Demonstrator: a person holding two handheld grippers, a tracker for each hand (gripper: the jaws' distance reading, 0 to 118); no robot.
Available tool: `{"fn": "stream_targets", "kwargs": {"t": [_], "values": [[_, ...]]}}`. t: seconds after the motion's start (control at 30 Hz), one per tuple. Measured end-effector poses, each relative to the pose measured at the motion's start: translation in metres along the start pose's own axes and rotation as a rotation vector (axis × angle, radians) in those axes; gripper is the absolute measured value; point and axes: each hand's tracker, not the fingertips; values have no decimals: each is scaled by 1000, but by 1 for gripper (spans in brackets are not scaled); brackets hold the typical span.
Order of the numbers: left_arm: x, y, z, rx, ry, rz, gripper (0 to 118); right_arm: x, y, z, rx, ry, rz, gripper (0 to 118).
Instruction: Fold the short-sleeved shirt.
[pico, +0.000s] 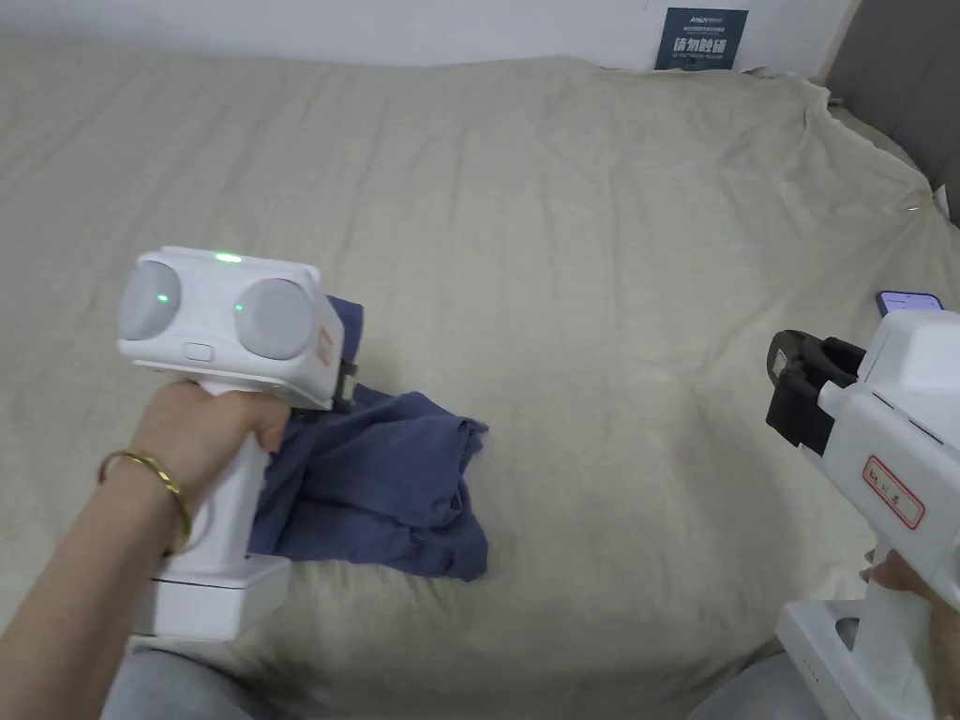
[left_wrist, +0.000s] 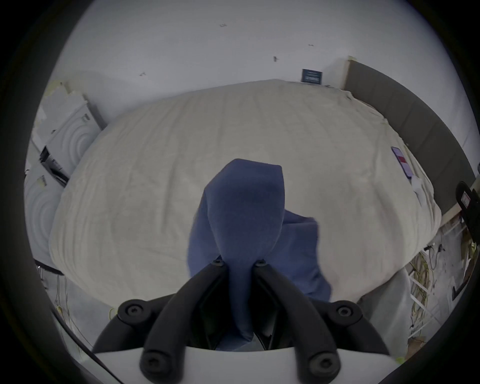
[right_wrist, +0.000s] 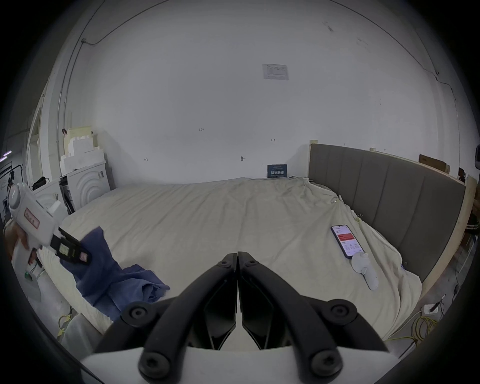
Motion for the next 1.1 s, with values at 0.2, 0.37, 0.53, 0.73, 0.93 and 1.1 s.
{"fn": "stream_targets", "kwargs": {"t": [0.2,0.37,0.53,0.73,0.93,1.1], "values": [[61,-10,-43,-60,-35,-55,7,17,-7,11,-4,-36,-27,0],[96,-27,-91,-127,-25,-59,8,28,-8,22,-7,-77,-40,0],[100,-42,-108,-107,-47,8,24,35,-10,29,-14,-111,-50,0],[78,-24,-89,-142,-370,106,99,29,-11,24,-28,-106,-49,0],[17,5,-35,80,-466,245,98,11,-5,21,-20,-69,-18,0],[9,-4,-29,321,-149,112,16,0,-3,18,-20,-43,-13,0]]}}
